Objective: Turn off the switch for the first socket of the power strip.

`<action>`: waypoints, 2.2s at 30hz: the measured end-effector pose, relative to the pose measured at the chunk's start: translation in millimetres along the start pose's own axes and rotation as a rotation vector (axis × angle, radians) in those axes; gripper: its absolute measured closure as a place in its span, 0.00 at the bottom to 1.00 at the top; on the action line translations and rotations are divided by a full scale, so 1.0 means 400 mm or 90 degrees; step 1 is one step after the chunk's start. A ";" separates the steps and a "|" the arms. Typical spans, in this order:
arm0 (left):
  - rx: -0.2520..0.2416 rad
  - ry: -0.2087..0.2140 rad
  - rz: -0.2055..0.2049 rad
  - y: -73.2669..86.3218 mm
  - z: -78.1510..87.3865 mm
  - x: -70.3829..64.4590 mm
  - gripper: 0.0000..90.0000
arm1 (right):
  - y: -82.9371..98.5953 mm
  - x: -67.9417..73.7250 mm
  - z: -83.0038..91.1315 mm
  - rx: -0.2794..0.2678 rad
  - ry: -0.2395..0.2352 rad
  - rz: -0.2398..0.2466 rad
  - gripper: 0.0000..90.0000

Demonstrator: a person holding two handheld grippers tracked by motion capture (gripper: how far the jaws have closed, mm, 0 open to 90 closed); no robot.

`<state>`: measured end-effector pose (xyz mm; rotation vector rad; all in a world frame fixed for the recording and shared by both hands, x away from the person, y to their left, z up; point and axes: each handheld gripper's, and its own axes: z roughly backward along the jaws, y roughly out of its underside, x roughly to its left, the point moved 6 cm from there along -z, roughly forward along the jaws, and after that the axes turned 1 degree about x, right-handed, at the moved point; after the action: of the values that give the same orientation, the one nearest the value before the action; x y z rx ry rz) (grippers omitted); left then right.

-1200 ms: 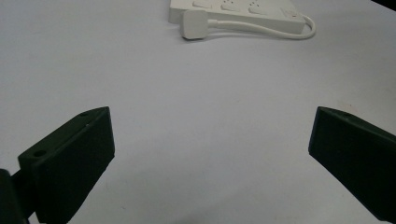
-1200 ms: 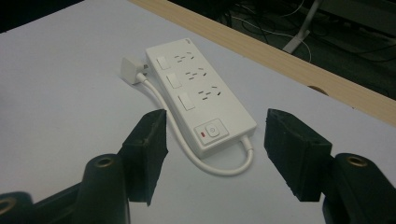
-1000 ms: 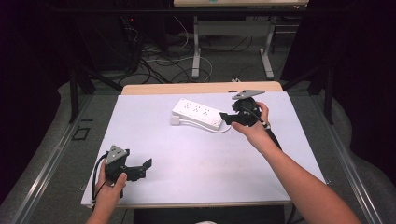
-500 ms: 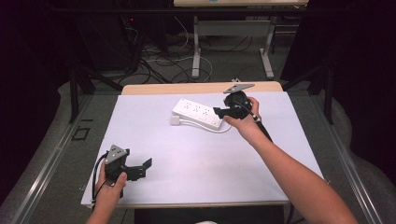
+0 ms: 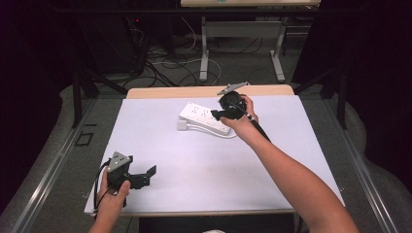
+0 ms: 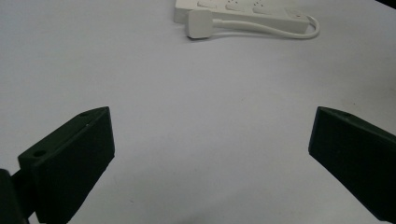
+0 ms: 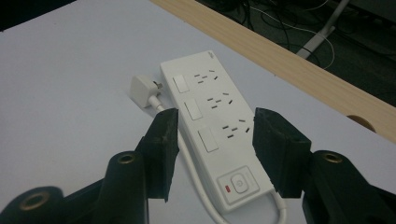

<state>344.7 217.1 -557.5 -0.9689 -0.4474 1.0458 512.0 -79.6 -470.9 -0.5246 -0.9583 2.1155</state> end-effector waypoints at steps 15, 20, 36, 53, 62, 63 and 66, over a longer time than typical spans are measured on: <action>0.001 -0.005 -0.001 0.004 0.008 0.006 0.00 | -0.027 0.011 -0.078 0.025 0.007 -0.010 0.61; 0.000 -0.005 0.001 0.005 0.009 0.006 0.00 | -0.028 0.001 -0.098 0.032 0.008 -0.012 0.65; 0.004 0.000 -0.006 0.005 0.006 0.004 0.00 | -0.017 -0.030 -0.154 0.036 0.013 -0.063 0.72; 0.007 0.003 -0.006 0.007 0.005 0.004 0.00 | 0.007 -0.042 -0.205 0.055 0.002 -0.097 0.84; 0.008 0.005 -0.005 0.008 0.004 0.004 0.00 | 0.017 -0.052 -0.214 0.071 0.002 -0.101 0.91; 0.008 0.005 -0.005 0.008 0.004 0.004 0.00 | 0.019 -0.050 -0.215 0.074 0.001 -0.110 0.93; 0.010 0.005 -0.005 0.008 0.004 0.004 0.00 | 0.022 -0.051 -0.219 0.079 -0.002 -0.109 0.95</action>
<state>342.6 219.7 -559.6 -0.9567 -0.4357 1.0367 574.9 -58.4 -532.2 -0.3648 -0.8364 2.0067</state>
